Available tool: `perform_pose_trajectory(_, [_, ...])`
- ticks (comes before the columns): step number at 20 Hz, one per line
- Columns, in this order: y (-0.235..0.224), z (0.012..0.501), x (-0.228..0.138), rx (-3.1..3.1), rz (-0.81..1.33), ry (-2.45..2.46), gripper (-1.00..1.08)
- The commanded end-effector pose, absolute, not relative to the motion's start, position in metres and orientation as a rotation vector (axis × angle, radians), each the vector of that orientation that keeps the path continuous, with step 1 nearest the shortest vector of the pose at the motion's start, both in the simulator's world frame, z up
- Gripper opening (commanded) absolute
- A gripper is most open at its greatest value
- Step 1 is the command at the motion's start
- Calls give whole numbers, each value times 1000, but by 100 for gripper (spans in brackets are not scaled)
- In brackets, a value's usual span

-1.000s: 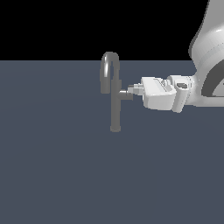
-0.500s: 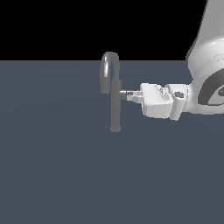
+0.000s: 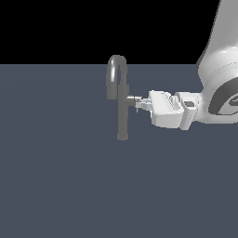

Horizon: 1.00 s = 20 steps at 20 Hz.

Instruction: Turn on the faucet by rotating a designated handle.

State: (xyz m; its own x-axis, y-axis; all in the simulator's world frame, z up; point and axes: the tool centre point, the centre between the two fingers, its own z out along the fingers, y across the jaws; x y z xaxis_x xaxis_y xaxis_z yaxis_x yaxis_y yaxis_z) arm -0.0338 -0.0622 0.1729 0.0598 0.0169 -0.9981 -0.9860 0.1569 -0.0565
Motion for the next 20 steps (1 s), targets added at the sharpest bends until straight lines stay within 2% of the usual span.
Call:
perform_pose_trajectory(1, [-62, 147, -28, -1093, 1064, 1259, -100])
perform_pose_trajectory(8, [-63, 119, -21, -1078, 1079, 1288, -100])
perform_pose_trajectory(9, [-67, 163, -31, -1096, 1086, 1209, -100])
perform_pose_trajectory(20, [-67, 127, -4, -1083, 1081, 1268, -100])
